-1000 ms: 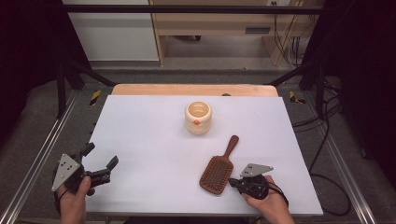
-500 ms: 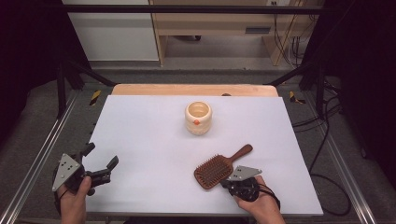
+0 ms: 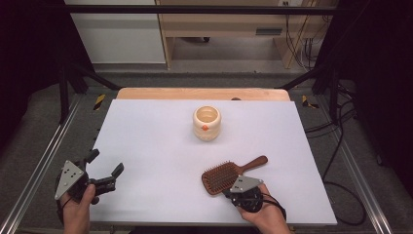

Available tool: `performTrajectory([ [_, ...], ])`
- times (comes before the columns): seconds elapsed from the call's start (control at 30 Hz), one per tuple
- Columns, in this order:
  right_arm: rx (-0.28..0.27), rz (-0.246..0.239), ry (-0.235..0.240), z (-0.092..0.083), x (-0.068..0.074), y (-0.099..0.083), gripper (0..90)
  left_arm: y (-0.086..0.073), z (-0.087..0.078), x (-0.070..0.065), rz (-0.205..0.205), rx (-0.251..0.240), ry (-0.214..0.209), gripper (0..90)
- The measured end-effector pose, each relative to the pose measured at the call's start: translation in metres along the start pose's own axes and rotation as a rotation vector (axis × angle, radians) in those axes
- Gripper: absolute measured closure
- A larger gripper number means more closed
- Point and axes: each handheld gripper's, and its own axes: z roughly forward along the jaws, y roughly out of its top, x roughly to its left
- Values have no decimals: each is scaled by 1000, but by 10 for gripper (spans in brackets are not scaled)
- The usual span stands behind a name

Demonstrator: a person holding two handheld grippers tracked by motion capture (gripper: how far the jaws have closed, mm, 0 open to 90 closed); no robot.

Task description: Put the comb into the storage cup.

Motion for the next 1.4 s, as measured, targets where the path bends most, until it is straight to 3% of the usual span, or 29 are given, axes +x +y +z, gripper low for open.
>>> performTrajectory([
  [0.37, 12, -50, 4, 11, 9, 9, 900, 0, 0, 0, 1, 4, -1, 19],
  [0.57, 31, -94, -27, 19, 14, 18, 900, 0, 1, 0, 2, 5, -1, 20],
  [0.93, 49, -127, -75, 34, 23, 33, 900, -1, 1, 0, 1, 6, -1, 20],
  [1.4, 59, -90, -152, 52, 23, 48, 900, -1, 1, 0, 4, 9, -1, 20],
])
